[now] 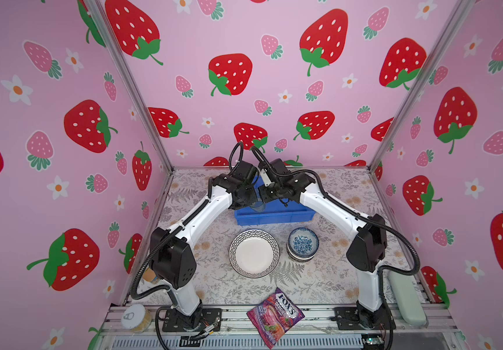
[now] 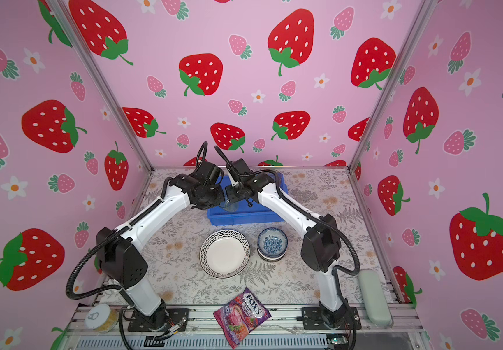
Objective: Place the mixed dishes into the plastic bin
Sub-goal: 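Close the right gripper on the green tumbler while the left holds it, then open the left gripper and withdraw while the right holds the green tumbler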
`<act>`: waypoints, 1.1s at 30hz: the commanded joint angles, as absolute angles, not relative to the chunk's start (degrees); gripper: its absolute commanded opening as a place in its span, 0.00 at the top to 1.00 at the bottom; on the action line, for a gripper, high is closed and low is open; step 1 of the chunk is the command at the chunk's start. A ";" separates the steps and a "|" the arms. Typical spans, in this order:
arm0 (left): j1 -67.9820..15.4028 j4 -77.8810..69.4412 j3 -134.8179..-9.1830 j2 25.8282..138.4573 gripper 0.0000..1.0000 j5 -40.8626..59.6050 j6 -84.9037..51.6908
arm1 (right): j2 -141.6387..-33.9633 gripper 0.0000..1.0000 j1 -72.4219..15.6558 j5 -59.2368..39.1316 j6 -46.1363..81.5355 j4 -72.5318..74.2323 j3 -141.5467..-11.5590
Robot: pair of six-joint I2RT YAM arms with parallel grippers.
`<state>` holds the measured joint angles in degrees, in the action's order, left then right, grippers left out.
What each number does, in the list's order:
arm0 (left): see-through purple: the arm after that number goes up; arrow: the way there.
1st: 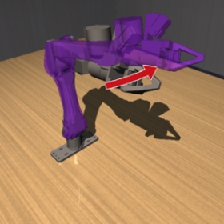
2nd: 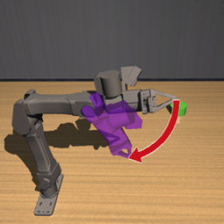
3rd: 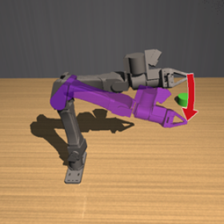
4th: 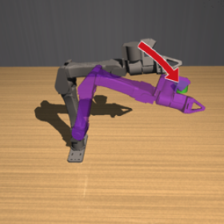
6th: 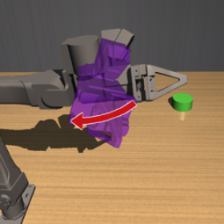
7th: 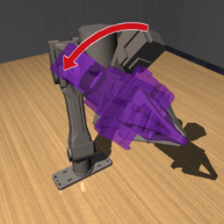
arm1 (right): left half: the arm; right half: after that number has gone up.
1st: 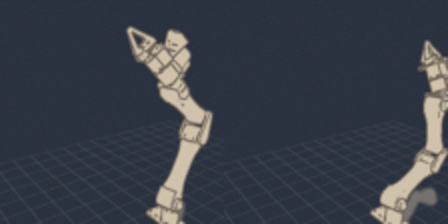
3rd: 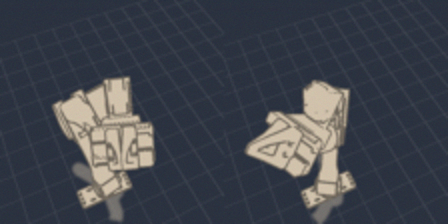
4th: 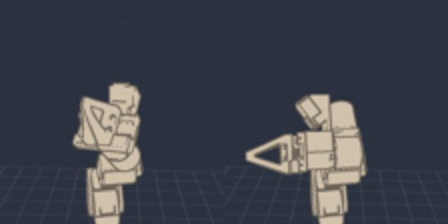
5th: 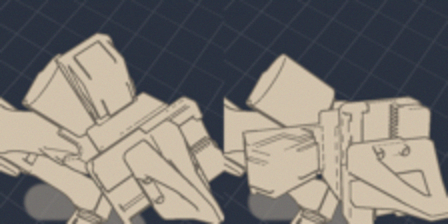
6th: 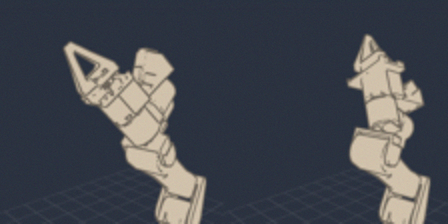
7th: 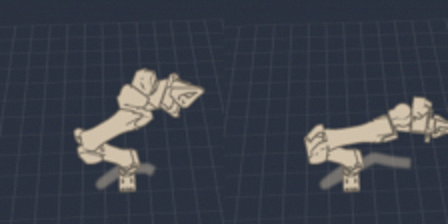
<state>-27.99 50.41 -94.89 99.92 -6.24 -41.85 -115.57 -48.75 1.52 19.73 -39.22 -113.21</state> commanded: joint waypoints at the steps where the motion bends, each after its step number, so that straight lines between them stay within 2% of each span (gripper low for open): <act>1: -27.95 49.14 -96.44 99.52 1.00 -7.21 -42.45 | -116.32 0.83 -49.09 2.22 19.56 -40.96 -114.23; 9: -27.99 48.65 -96.28 99.14 1.00 -7.25 -42.63 | -116.33 1.00 -49.09 1.67 19.61 -40.87 -114.25; 18: -27.99 48.32 -96.37 98.65 1.00 -7.12 -42.92 | -116.10 1.00 -49.10 2.02 19.69 -40.76 -114.19; 20: -27.96 48.16 -96.34 98.37 0.93 -7.12 -42.89 | -115.92 1.00 -49.05 2.29 19.69 -40.78 -114.10; 26: -27.82 47.56 -96.29 97.53 0.63 -6.77 -42.92 | -115.40 1.00 -48.89 3.20 19.78 -40.74 -113.46; 33: -27.75 47.07 -98.12 97.61 0.46 -5.21 -42.38 | -112.98 1.00 -48.04 5.12 20.30 -40.70 -110.92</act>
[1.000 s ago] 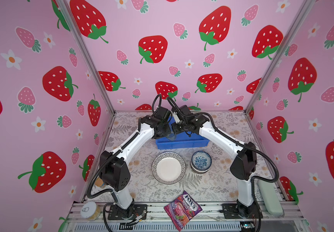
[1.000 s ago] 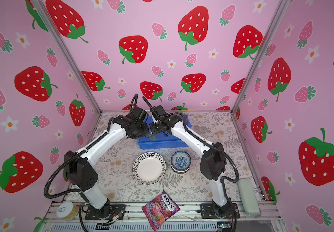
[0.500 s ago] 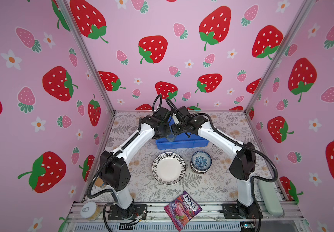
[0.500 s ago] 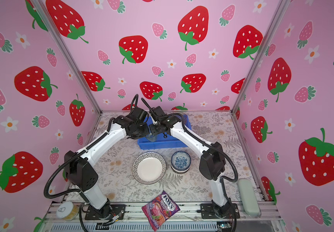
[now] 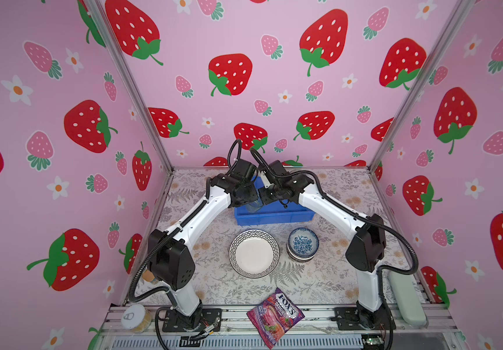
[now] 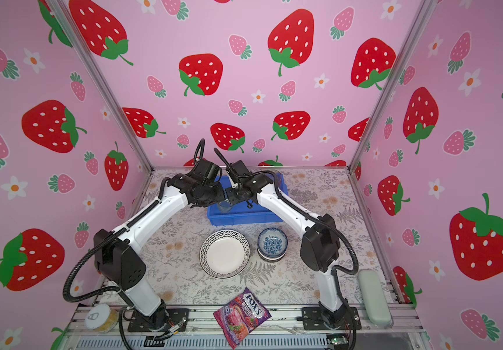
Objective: Place the mixed dishes into the plastic bin
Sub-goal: 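Open the left gripper and withdraw while the right holds the green tumbler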
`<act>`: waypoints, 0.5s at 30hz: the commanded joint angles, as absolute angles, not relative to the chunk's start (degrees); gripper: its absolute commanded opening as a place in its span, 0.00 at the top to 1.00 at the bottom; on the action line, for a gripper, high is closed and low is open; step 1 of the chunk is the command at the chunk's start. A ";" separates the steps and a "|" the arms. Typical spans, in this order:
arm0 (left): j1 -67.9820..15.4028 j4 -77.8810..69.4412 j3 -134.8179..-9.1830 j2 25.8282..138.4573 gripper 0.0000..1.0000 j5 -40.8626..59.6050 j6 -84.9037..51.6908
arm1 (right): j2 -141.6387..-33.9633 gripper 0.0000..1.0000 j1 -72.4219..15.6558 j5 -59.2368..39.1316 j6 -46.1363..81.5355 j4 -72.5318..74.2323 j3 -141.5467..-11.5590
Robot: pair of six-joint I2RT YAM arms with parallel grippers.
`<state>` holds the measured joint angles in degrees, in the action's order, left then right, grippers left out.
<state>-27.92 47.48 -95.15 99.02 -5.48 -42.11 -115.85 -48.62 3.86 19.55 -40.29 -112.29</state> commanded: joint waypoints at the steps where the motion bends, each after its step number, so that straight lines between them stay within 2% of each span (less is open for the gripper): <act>1: -27.61 47.07 -98.62 97.80 0.44 -5.03 -42.13 | -112.40 1.00 -47.63 5.38 20.39 -40.76 -110.41; 9: -25.69 46.56 -100.14 97.53 0.32 -0.97 -41.11 | -107.78 1.00 -43.64 7.70 20.05 -42.06 -107.63; 15: -24.29 47.08 -101.13 96.31 0.16 0.93 -39.12 | -105.05 1.00 -39.14 8.82 19.21 -43.77 -106.95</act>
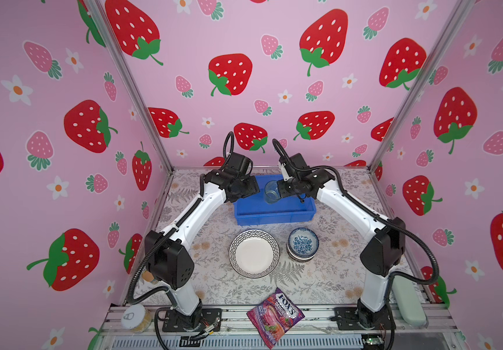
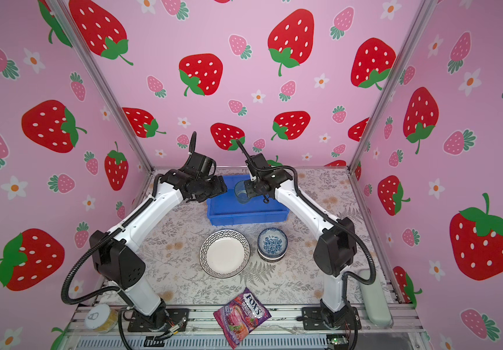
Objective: Place the mixed dishes into the plastic bin
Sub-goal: 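Open the left gripper and withdraw while the right holds the green tumbler, then lower the green tumbler into the pink cup and open the right gripper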
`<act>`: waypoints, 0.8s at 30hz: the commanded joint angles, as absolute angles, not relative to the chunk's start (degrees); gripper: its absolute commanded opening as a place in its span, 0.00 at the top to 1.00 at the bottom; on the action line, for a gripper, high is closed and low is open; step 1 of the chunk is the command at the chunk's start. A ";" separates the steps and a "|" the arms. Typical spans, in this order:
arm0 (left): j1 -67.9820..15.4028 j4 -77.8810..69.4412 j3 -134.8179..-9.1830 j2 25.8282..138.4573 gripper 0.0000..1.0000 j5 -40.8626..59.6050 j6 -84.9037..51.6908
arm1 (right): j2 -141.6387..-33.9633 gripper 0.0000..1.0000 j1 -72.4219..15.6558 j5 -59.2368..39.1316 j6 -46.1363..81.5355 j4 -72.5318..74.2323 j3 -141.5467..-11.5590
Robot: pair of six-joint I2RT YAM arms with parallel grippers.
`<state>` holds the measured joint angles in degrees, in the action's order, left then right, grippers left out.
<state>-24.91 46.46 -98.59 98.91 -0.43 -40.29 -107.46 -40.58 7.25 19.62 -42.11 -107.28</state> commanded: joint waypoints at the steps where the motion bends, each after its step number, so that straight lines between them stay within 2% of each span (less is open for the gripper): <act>1: -23.96 47.03 -100.80 95.80 0.13 1.26 -38.96 | -104.88 1.00 -38.19 8.94 18.95 -44.29 -107.35; 6: -21.70 46.37 -97.81 92.96 0.01 2.17 -38.54 | -105.35 1.00 -33.51 9.05 17.87 -45.74 -110.58; 24: -17.27 48.08 -87.58 84.95 0.01 2.46 -38.58 | -120.13 1.00 -24.59 6.02 17.27 -47.43 -130.14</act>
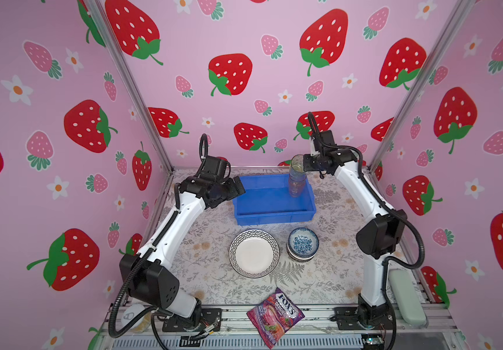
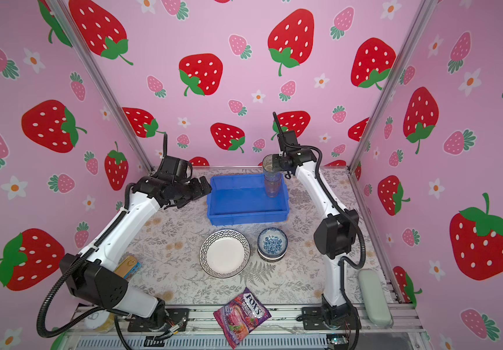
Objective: Place the mixed dishes into the plastic bin
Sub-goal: 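Lower the green tumbler into the pink cup and open the right gripper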
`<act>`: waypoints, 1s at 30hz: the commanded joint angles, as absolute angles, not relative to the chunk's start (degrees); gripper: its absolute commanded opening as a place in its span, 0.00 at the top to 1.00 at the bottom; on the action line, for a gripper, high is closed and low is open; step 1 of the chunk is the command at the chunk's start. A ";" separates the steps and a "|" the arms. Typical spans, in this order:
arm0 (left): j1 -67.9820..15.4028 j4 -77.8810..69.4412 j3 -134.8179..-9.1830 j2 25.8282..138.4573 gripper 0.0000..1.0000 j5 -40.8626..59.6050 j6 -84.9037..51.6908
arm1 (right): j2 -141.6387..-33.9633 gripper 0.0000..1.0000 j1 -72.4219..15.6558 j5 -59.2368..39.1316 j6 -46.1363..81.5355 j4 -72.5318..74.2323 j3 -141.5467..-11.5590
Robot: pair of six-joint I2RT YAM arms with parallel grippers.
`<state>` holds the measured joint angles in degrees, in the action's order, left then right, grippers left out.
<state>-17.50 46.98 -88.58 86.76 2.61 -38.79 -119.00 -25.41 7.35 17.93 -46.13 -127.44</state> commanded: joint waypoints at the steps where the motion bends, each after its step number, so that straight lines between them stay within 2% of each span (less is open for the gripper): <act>1: -17.22 47.95 -87.06 84.44 0.01 2.61 -38.71 | -120.70 1.00 -24.36 5.77 17.31 -47.44 -130.47; 12: -17.26 49.09 -82.97 80.65 0.01 2.59 -39.94 | -123.82 1.00 -23.81 4.56 15.83 -47.62 -130.77; 30: -17.36 49.50 -81.02 80.89 0.01 3.31 -40.63 | -126.28 1.00 -22.76 6.11 14.34 -47.43 -130.17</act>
